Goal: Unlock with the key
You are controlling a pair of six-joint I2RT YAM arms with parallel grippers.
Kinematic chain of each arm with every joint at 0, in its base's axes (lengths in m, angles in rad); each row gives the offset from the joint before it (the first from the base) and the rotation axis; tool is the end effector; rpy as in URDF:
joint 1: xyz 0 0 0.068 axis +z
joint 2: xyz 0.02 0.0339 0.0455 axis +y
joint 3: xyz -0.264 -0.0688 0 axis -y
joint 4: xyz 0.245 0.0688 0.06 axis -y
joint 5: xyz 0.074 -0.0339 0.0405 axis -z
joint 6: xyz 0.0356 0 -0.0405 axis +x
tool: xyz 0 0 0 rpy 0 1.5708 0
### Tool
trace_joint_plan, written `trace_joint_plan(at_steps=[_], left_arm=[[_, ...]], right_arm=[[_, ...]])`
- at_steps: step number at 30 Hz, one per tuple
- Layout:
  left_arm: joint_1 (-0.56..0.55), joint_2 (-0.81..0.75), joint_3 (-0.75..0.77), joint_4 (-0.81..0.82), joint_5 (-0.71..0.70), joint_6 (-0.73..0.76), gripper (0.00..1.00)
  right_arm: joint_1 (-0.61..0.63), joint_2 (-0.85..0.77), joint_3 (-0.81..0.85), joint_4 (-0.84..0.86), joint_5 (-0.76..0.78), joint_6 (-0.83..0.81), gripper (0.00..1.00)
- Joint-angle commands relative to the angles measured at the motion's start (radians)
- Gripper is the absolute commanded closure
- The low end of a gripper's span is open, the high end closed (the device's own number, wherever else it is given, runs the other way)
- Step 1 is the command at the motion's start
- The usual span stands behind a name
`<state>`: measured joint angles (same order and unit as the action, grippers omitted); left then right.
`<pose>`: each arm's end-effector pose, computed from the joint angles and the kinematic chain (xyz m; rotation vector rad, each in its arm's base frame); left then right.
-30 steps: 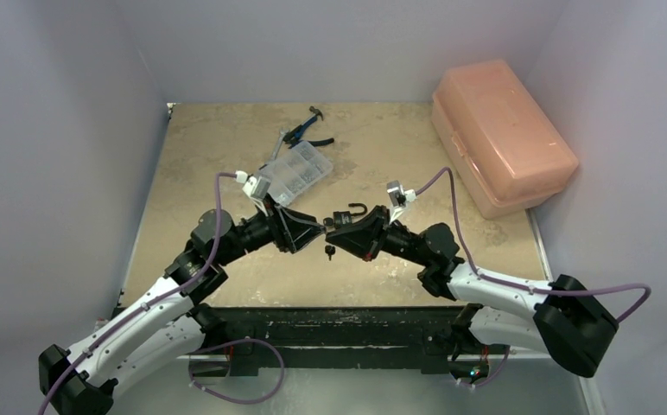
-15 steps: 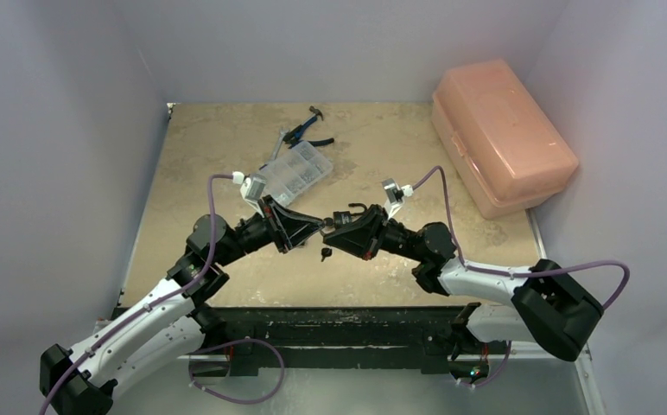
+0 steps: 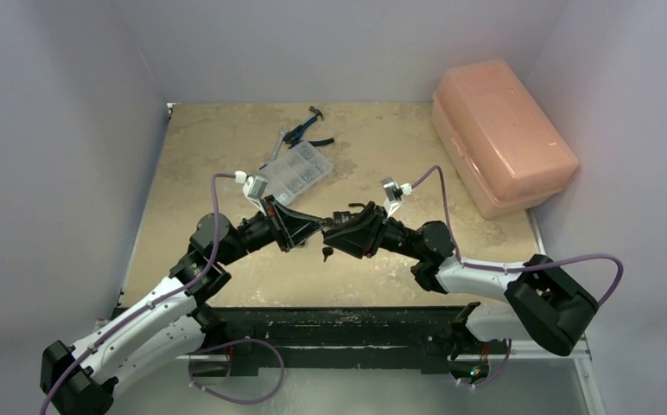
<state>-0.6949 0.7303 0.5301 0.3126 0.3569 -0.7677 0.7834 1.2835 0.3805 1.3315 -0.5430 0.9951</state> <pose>0.1319 -0.1261 0.3117 0.2660 1.6195 -1.4185 0.1564 0.1817 0.2549 -0.4288 1.3717 1.8250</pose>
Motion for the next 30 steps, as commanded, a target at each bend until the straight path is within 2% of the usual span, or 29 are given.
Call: trace_joint_plan(at_steps=[1,3,5,9,11,13,17,22,30], left_arm=[[0.0,0.017,0.039,-0.069,-0.055,0.01,1.0],[0.0,0.019,0.055,-0.102,-0.079,0.003,1.0],[0.0,0.021,0.077,-0.155,-0.128,0.0,1.0],[0.0,0.051,0.128,-0.288,-0.221,0.007,1.0],[0.001,0.069,0.14,-0.34,-0.26,-0.003,1.0],[0.0,0.091,0.154,-0.393,-0.307,-0.028,1.0],[0.0,0.141,0.189,-0.498,-0.415,-0.094,1.0],[0.001,0.191,0.223,-0.562,-0.462,-0.172,1.0],[0.001,0.208,0.238,-0.595,-0.479,-0.25,1.0]], right_arm=[[-0.011,0.006,0.044,0.031,-0.028,0.004,0.51],[-0.017,-0.008,0.036,0.017,-0.024,-0.029,0.4],[-0.023,-0.033,0.03,-0.041,-0.012,-0.099,0.34],[-0.026,-0.12,0.046,-0.298,0.064,-0.32,0.32],[-0.025,-0.169,0.054,-0.434,0.165,-0.489,0.32],[-0.023,-0.208,0.049,-0.528,0.268,-0.587,0.31],[0.0,-0.251,0.008,-0.506,0.37,-0.722,0.31],[0.199,-0.226,0.0,-0.467,0.537,-1.038,0.32],[0.354,-0.078,0.031,-0.328,0.717,-1.237,0.33]])
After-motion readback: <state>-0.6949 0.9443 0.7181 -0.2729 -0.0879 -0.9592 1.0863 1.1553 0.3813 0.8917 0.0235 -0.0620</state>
